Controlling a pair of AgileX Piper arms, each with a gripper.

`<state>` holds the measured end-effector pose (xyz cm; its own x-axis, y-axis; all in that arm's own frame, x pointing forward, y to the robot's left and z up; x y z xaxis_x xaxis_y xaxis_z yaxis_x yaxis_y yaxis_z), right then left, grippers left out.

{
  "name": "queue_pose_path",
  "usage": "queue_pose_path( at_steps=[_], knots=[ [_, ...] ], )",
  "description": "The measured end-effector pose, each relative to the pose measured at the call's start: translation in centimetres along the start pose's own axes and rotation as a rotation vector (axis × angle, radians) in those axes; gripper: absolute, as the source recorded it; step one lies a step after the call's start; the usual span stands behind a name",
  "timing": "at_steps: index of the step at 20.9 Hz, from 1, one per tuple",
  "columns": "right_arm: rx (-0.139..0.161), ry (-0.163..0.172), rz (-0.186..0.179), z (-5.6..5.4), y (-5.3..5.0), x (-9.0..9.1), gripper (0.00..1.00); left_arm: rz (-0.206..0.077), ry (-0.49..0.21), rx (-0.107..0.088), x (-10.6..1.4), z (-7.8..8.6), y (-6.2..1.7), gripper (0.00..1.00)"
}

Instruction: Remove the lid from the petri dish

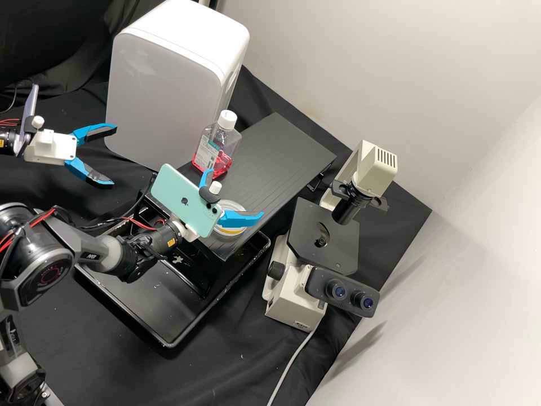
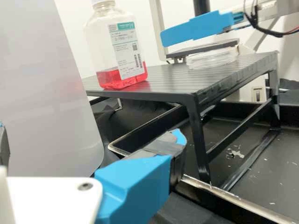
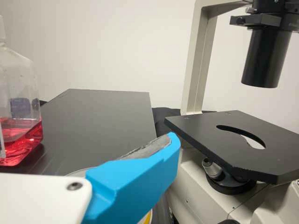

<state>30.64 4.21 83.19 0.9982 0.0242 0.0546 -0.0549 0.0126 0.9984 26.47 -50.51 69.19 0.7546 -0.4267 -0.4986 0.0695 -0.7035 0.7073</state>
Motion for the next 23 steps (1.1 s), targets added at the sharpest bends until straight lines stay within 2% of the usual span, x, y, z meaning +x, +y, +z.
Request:
queue_pose_path(
  at_steps=[5,12,14,16,21,23],
  knots=[
    [0.0,0.0,0.0,0.0,0.0,0.0,1.0,-0.009,-0.016,0.008,-0.2,0.1,-0.1,1.0],
    [0.0,-0.003,-0.003,0.1,-0.1,-0.1,1.0,-0.009,-0.014,0.008,-0.2,0.0,-0.1,1.0],
    [-0.001,-0.012,-0.01,0.4,-0.3,-0.4,1.0,-0.009,-0.014,0.008,-0.2,0.0,-0.1,1.0],
    [0.002,-0.037,-0.014,1.1,-0.4,-0.9,1.0,-0.009,-0.014,0.008,-0.2,0.0,-0.1,1.0],
    [0.039,-0.07,0.016,2.5,-0.1,-1.3,1.0,-0.009,-0.014,0.008,-0.2,0.0,-0.11,1.0],
    [0.048,-0.091,0.018,3.2,0.0,-1.2,1.0,-0.015,-0.014,0.005,-0.2,0.0,-0.29,1.0]
  ],
)
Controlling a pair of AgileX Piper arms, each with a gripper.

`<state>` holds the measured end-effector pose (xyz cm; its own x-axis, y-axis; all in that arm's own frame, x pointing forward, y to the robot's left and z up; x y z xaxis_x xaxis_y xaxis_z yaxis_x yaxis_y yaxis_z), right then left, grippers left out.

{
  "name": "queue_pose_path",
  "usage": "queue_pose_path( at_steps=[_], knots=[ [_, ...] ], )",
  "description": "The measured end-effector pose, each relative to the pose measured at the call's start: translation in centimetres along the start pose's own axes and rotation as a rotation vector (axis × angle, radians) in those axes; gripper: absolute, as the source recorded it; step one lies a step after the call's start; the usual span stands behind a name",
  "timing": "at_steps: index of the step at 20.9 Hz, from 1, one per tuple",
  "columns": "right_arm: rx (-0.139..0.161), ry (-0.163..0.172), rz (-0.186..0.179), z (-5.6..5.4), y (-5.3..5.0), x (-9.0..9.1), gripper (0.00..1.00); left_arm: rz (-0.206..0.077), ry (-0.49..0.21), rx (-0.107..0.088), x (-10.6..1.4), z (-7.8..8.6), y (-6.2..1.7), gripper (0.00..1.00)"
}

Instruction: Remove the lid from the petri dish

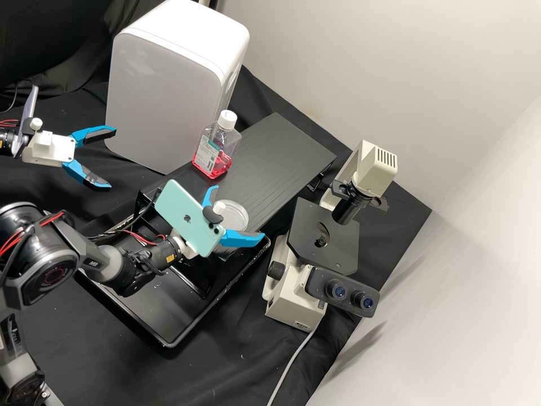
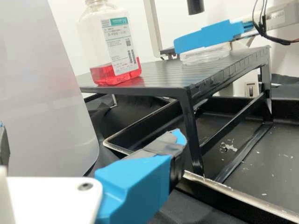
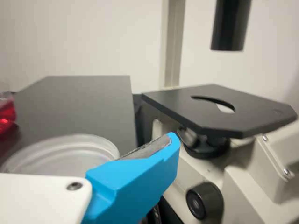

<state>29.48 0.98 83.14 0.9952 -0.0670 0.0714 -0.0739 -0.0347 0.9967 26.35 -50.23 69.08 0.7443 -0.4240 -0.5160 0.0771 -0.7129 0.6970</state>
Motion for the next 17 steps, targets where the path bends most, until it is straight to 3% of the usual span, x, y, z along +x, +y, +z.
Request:
queue_pose_path(
  at_steps=[2,7,17],
  knots=[
    [0.007,-0.02,0.003,0.6,0.1,0.1,1.0,-0.002,0.0,-0.001,0.0,0.0,-0.05,1.0],
    [0.024,-0.017,0.004,0.8,-0.1,0.2,1.0,-0.002,0.0,-0.001,0.0,0.0,-0.05,1.0],
    [0.037,0.017,-0.027,0.1,-1.3,-0.1,1.0,-0.002,0.0,-0.001,0.0,0.0,-0.05,1.0]
  ],
)
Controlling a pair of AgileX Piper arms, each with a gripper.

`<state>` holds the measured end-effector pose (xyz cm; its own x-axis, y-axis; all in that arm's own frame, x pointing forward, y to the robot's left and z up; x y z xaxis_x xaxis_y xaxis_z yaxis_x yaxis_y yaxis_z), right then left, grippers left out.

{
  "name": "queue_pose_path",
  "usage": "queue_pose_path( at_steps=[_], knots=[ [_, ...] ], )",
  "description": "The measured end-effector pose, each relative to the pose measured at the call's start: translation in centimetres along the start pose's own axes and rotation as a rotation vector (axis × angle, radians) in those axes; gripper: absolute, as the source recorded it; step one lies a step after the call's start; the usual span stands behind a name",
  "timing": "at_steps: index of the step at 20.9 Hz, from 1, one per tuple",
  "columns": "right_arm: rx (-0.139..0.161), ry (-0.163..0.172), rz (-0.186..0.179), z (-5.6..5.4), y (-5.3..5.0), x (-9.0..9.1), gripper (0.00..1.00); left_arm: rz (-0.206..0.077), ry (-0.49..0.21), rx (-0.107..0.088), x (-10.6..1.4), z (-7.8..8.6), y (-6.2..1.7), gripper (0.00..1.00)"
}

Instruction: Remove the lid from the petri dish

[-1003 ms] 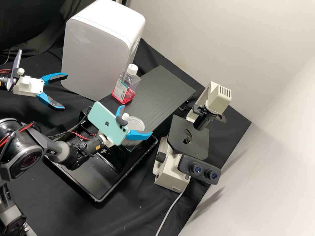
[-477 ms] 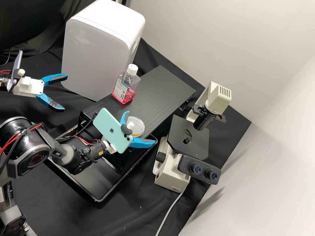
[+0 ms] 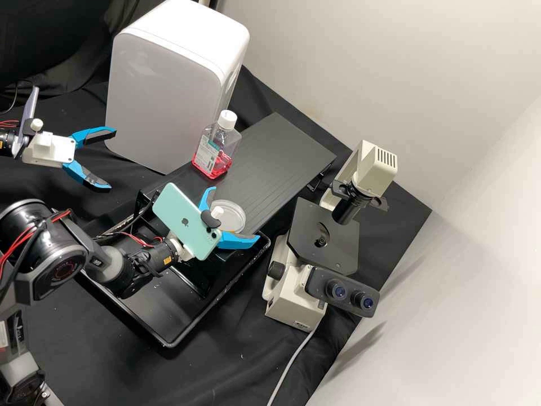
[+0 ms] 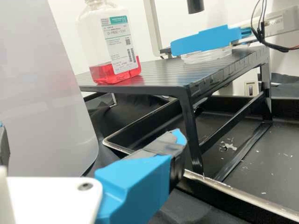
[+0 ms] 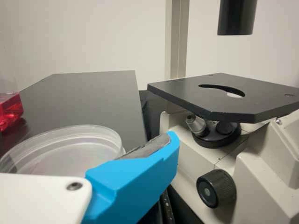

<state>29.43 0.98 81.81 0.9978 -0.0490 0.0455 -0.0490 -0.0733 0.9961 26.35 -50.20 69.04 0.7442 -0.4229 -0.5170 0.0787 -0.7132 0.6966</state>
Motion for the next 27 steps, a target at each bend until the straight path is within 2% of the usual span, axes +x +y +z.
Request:
queue_pose_path(
  at_steps=[1,2,14,17,27],
  knots=[
    [0.008,-0.001,-0.002,0.03,-0.07,0.02,1.0,0.0,0.0,0.0,0.0,0.0,0.0,1.0],
    [0.014,-0.001,-0.002,0.03,-0.07,0.02,0.0,0.0,0.0,0.0,0.0,0.0,0.0,1.0],
    [0.021,0.001,0.0,0.16,-0.17,-0.21,0.0,-0.006,0.0,-0.002,0.03,-0.01,-0.17,1.0],
    [0.036,0.002,0.001,0.15,-0.16,-0.21,0.0,-0.007,0.0,-0.003,0.04,-0.02,-0.21,1.0],
    [0.042,0.005,0.003,0.13,-0.14,-0.21,0.0,-0.007,0.0,-0.003,0.04,-0.02,-0.21,1.0]
  ],
)
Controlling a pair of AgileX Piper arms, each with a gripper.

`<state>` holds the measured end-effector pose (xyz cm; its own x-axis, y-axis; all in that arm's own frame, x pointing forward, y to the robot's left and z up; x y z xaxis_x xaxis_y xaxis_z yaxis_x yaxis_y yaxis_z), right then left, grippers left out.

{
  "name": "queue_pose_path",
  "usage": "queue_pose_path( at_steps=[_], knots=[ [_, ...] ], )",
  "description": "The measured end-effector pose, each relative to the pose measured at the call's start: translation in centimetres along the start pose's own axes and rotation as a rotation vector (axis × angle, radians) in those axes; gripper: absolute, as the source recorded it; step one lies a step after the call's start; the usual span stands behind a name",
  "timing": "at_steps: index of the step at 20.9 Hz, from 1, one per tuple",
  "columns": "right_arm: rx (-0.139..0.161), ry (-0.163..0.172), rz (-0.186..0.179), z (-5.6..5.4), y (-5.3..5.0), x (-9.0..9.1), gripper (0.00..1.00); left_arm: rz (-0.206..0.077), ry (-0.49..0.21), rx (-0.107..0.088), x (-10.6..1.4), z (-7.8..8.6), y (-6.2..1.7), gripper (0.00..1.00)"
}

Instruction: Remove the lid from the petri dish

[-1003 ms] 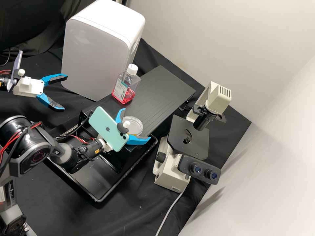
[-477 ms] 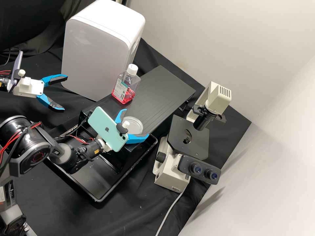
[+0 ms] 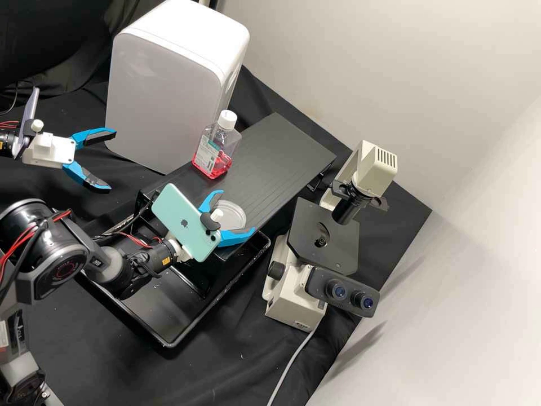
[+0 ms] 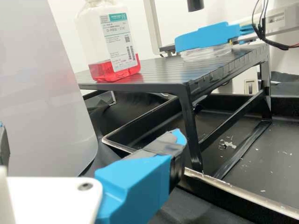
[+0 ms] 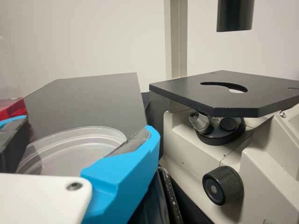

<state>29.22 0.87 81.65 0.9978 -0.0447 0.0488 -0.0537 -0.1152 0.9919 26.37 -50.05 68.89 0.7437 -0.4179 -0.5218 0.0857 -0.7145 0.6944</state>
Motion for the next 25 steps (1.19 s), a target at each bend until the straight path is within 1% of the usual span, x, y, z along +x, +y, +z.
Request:
queue_pose_path(
  at_steps=[18,20,24,25],
  knots=[
    [0.0,0.001,0.001,0.0,0.0,0.0,0.0,0.0,0.0,0.0,0.0,0.0,0.0,1.0],
    [0.002,0.002,0.002,-0.05,0.04,-0.01,0.0,0.0,0.0,0.0,0.0,0.0,0.0,1.0],
    [0.024,0.013,0.01,-0.51,0.42,-0.34,0.0,0.0,-0.002,0.0,0.01,0.05,0.0,1.0],
    [0.028,0.02,0.015,-0.71,0.57,-0.4,0.0,0.0,-0.002,0.0,0.01,0.05,0.0,1.0]
  ],
)
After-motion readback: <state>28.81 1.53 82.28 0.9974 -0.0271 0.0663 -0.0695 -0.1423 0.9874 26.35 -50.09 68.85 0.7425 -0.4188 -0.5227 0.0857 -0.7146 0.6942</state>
